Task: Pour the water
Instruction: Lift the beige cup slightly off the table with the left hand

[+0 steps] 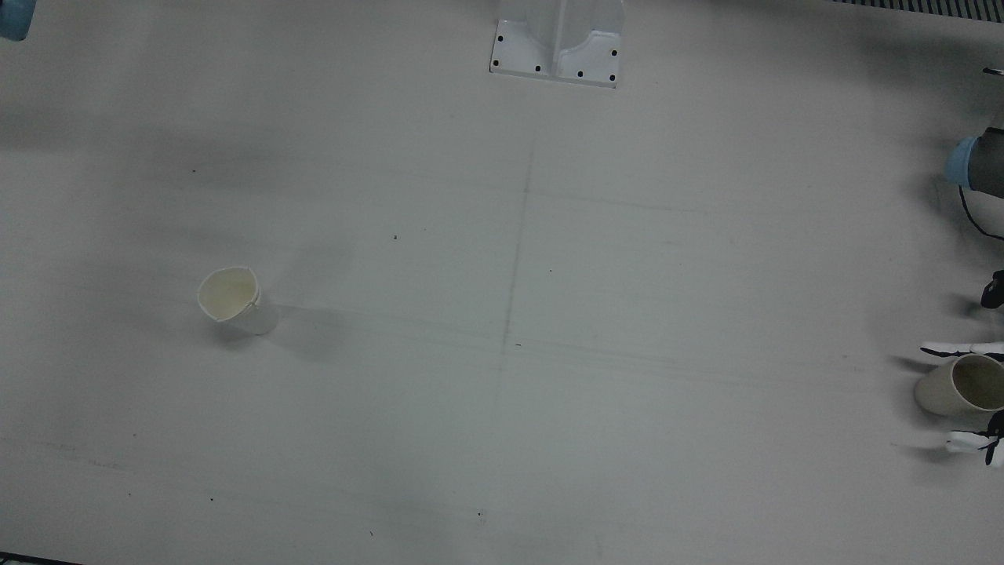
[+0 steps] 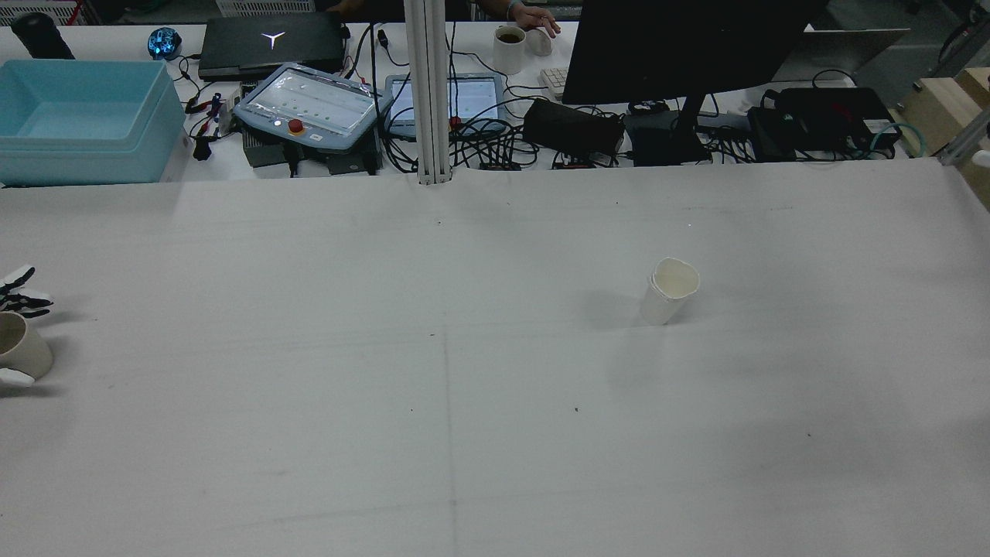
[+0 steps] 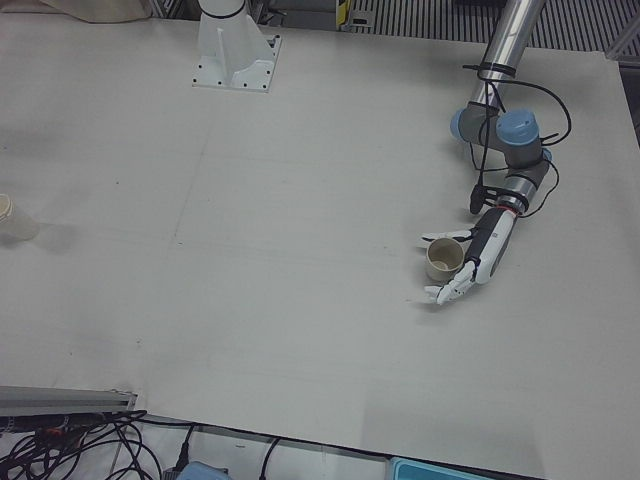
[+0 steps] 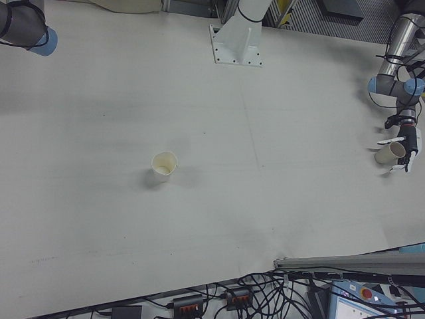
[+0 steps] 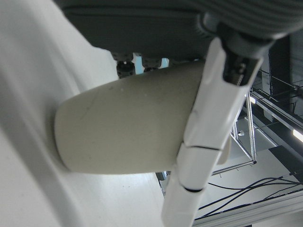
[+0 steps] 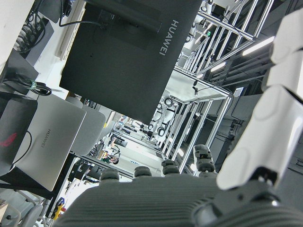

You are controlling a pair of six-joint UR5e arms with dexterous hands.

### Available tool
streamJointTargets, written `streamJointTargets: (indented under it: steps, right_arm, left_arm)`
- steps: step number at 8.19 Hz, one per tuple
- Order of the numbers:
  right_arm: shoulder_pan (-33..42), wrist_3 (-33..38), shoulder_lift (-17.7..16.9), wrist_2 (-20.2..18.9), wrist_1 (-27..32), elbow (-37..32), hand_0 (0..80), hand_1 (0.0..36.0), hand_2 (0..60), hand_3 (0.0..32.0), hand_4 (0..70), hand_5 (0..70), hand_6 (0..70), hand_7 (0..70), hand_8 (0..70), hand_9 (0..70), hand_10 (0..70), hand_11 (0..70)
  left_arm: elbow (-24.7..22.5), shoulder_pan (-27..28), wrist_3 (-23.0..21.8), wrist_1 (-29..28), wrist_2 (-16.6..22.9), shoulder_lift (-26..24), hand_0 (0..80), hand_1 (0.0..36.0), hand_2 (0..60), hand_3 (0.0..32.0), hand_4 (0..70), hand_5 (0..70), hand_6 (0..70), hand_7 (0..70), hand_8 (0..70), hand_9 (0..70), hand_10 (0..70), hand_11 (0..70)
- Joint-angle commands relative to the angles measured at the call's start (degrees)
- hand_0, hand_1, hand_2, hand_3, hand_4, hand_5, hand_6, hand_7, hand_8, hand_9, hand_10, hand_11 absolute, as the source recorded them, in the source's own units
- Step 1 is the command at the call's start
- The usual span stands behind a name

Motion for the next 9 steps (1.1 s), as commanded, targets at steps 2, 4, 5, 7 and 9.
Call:
streamJointTargets:
  steps: [2, 4, 5, 7, 9]
  right_arm:
    - [0.0, 0.0, 0.0, 0.0, 0.1, 0.0, 45.8, 12.2, 12.7, 11.2, 3.6, 11.6, 1.5, 7.2, 0.0, 0.0, 0.5, 2.0]
    - [0.0, 0.0, 0.0, 0.0, 0.1, 0.0, 46.0, 12.2, 12.6, 11.2, 3.5, 11.6, 1.4, 7.1, 0.0, 0.0, 0.4, 1.9]
    - [0.0, 0.1, 0.0, 0.0, 0.1, 0.1, 45.9, 12.4, 12.6, 11.0, 3.8, 12.2, 1.5, 7.2, 0.0, 0.0, 0.2, 1.6]
    - [0.1, 0.6, 1.0, 0.1, 0.1, 0.7, 46.3, 13.0, 13.1, 11.0, 3.8, 12.6, 1.3, 7.5, 0.0, 0.1, 0.0, 0.8]
    - [0.1, 0.4, 2.3, 0.3, 0.1, 0.7, 46.4, 13.1, 13.1, 12.8, 2.7, 12.3, 1.1, 6.8, 0.0, 0.0, 0.1, 1.5]
  left_arm:
    - [-2.4, -0.1, -1.7, 4.8, 0.0, 0.1, 80.0, 36.0, 28.6, 0.0, 25.8, 2.6, 32.0, 51.3, 34.8, 47.4, 17.2, 30.0]
    - [-2.4, -0.1, -1.8, 5.5, -0.1, 0.3, 80.0, 36.0, 33.0, 0.0, 25.0, 2.2, 29.5, 49.6, 32.1, 44.3, 17.3, 30.3]
    - [-2.4, -0.2, -4.5, 5.5, -0.2, 0.4, 80.0, 36.0, 34.2, 0.0, 24.7, 2.1, 29.1, 49.8, 32.0, 44.9, 17.4, 30.4]
    - [-2.4, -0.3, -12.8, 5.3, -1.3, 0.5, 80.0, 36.0, 35.0, 0.0, 23.8, 1.9, 27.7, 48.9, 31.1, 44.5, 16.6, 29.3]
    - [-2.5, -0.6, -15.9, 5.2, -1.9, 0.5, 80.0, 36.0, 35.4, 0.0, 23.6, 1.6, 26.7, 51.0, 31.0, 45.4, 16.5, 29.3]
